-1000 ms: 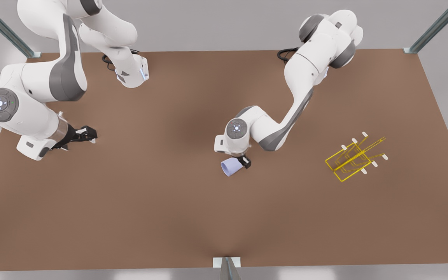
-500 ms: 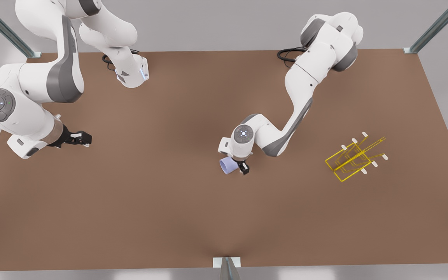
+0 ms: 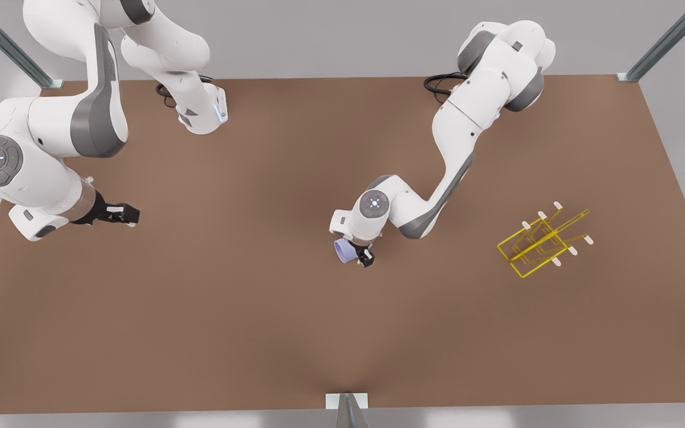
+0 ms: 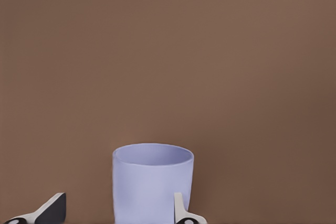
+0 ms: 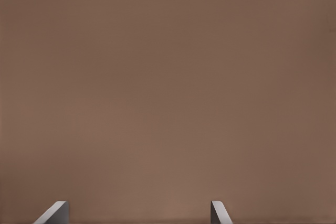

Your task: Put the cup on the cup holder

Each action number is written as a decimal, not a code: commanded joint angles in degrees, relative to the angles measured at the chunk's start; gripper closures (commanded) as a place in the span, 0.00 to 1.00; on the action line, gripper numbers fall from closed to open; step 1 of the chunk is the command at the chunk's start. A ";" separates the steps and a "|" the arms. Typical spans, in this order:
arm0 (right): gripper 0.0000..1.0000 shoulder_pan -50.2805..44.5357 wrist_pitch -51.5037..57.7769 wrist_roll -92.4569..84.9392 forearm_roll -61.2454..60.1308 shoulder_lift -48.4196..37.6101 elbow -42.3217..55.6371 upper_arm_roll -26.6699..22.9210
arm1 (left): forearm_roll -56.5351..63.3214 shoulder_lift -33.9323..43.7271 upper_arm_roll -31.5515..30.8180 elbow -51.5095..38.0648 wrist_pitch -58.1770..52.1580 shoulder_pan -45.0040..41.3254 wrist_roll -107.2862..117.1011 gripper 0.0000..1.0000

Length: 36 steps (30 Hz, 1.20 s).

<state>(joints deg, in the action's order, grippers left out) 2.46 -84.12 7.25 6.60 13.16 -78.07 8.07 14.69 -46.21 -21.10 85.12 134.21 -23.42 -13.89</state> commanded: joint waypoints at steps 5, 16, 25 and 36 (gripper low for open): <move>0.00 -0.09 0.01 3.73 -0.10 -0.07 0.03 0.01 | 0.43 -0.02 0.01 1.80 3.77 0.13 0.10 0.01; 0.00 -0.09 0.01 3.65 -0.01 -0.07 0.03 0.01 | 0.86 -0.90 0.01 3.30 4.57 0.13 -0.17 0.01; 0.00 0.00 0.01 3.73 -0.01 -0.07 0.03 0.01 | 0.86 -2.74 0.09 3.47 5.53 0.30 -0.17 0.00; 0.00 0.00 -0.08 3.73 -0.01 -0.07 0.03 0.01 | 0.78 -3.62 0.09 3.82 5.97 0.22 0.27 0.13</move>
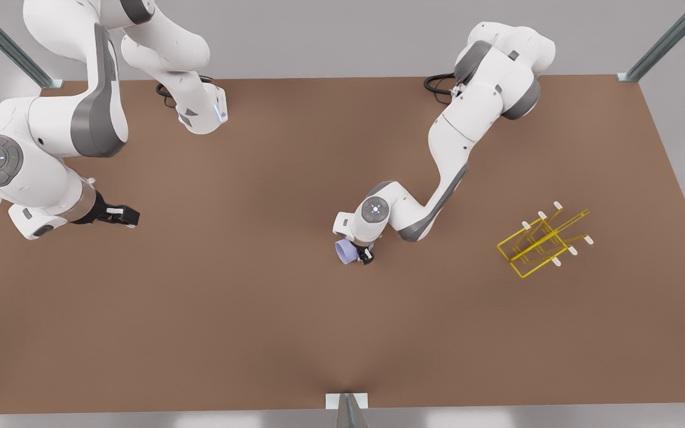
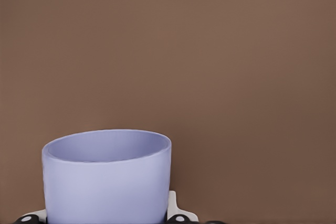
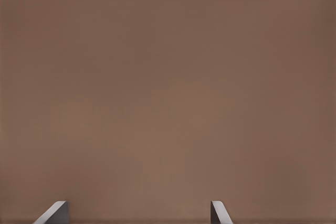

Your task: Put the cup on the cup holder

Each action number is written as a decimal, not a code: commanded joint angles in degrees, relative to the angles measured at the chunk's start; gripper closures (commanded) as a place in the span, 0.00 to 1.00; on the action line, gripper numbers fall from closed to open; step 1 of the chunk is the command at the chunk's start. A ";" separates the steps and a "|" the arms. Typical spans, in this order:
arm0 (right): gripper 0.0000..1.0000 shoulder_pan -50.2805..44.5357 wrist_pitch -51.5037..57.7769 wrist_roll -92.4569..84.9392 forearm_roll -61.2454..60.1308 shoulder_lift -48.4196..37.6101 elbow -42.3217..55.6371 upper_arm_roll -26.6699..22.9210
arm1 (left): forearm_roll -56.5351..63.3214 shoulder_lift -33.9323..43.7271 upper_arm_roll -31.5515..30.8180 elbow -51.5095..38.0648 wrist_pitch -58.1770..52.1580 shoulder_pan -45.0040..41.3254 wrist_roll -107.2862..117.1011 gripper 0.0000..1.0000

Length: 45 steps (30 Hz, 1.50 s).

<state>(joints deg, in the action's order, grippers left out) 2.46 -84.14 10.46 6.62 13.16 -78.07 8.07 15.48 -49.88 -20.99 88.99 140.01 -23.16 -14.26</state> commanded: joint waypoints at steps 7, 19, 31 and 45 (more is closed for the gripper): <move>0.00 0.00 -0.06 0.53 -0.02 -0.07 0.03 0.01 | -0.01 1.10 -0.01 -0.22 -2.55 -0.22 1.51 0.19; 0.00 0.27 -0.58 0.44 -0.02 -0.07 0.03 0.01 | 22.04 3.65 -0.36 -15.43 -58.43 -0.48 -0.77 0.19; 0.00 0.09 -0.58 0.53 -0.02 -0.07 0.03 0.01 | 55.53 11.03 0.08 5.66 -92.46 -3.21 -8.77 0.19; 0.00 0.62 -1.46 0.44 0.15 0.02 0.82 -0.16 | 67.31 12.00 0.16 17.88 -93.87 5.75 -9.39 0.19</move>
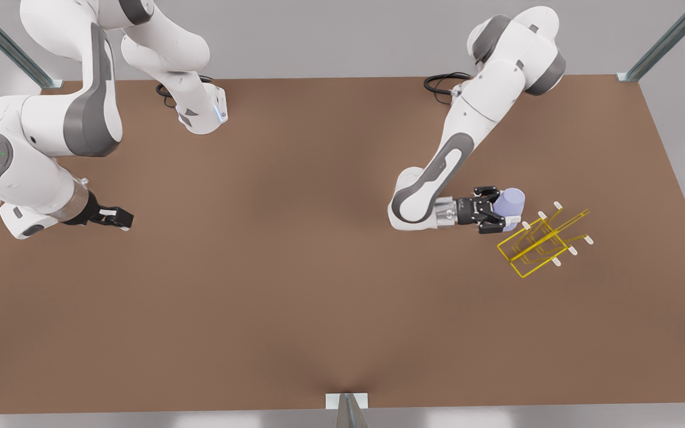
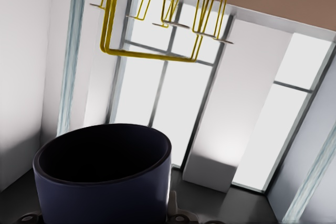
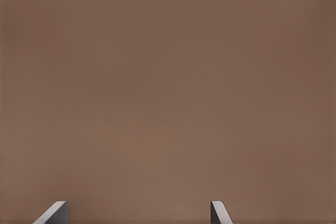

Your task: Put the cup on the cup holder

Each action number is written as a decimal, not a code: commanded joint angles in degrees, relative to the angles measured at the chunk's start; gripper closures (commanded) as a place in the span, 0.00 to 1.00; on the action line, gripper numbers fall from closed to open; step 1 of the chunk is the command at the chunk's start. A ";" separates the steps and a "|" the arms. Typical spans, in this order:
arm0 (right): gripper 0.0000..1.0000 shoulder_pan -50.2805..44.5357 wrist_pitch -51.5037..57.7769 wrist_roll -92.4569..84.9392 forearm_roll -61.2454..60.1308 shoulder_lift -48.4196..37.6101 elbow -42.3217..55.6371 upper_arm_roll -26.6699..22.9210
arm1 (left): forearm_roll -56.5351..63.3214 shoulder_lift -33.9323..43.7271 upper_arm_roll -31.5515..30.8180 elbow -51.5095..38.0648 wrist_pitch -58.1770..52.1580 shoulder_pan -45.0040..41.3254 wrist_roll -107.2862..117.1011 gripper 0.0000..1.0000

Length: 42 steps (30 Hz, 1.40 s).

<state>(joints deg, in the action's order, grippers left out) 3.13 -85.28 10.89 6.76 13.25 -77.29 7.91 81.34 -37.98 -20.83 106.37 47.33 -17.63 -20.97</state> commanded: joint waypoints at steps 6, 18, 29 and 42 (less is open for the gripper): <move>0.00 -0.05 -0.68 0.01 0.01 -0.07 0.03 0.00 | 2.68 -0.16 0.00 1.12 -0.04 4.18 -2.58 0.19; 0.00 -0.05 -0.76 0.09 0.01 -0.07 0.03 0.00 | 2.68 -1.04 0.00 6.66 2.42 7.69 2.25 0.19; 0.00 0.83 -0.68 0.09 0.01 -0.15 0.03 0.09 | 2.42 -3.06 0.00 6.66 3.83 8.05 5.24 0.19; 0.00 0.74 -1.11 0.09 -0.08 -0.07 0.03 0.09 | 2.42 -5.00 0.09 7.18 4.09 9.28 7.00 0.19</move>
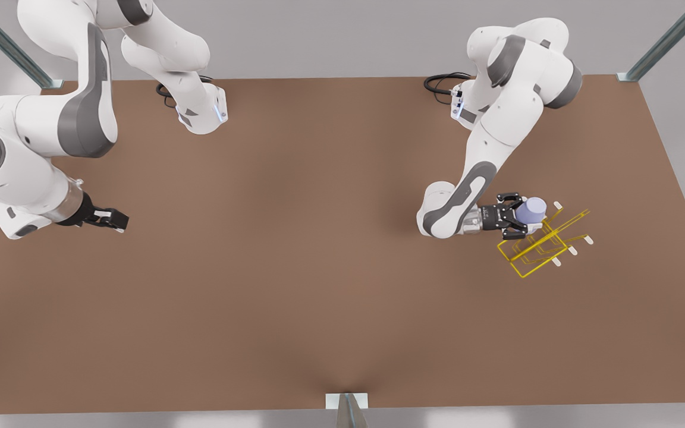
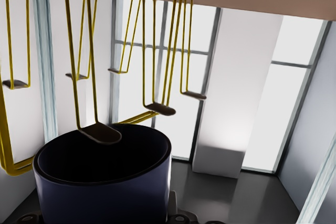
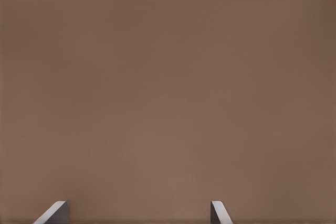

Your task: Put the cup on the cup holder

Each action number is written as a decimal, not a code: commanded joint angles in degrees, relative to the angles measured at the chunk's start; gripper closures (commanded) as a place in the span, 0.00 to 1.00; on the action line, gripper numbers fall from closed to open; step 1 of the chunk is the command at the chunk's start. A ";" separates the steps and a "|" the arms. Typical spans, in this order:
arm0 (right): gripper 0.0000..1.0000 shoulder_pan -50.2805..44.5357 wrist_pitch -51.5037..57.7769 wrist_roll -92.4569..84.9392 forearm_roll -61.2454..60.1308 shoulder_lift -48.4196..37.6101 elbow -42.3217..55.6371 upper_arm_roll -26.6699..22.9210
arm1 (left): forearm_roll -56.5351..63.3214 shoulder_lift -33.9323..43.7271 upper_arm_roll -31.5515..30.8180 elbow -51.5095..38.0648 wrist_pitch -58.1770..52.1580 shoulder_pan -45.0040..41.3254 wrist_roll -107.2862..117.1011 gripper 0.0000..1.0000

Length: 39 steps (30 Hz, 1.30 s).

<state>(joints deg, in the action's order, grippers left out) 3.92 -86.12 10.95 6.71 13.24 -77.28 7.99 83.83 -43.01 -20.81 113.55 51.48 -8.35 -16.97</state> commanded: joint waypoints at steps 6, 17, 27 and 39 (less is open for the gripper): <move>0.00 0.12 -0.54 0.04 -0.03 -0.06 0.03 0.01 | -0.16 -1.55 -0.02 -0.35 0.90 0.62 4.67 0.19; 0.00 -0.32 -0.54 0.04 -0.03 -0.06 0.03 0.10 | -0.51 -1.99 -0.02 -0.35 0.55 0.70 5.98 0.00; 0.00 -0.32 -0.45 0.04 -0.03 -0.06 0.03 0.10 | -9.81 8.03 -18.12 -40.14 -5.78 -5.80 -14.23 0.00; 0.00 0.12 -0.45 -0.75 -2.66 0.21 0.03 0.19 | -83.57 36.76 14.31 -38.07 29.11 2.64 16.27 0.00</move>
<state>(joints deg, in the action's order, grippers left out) 4.05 -86.59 10.89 5.10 13.46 -77.28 8.17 6.28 -7.35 -7.53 73.97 72.35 -4.76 -5.66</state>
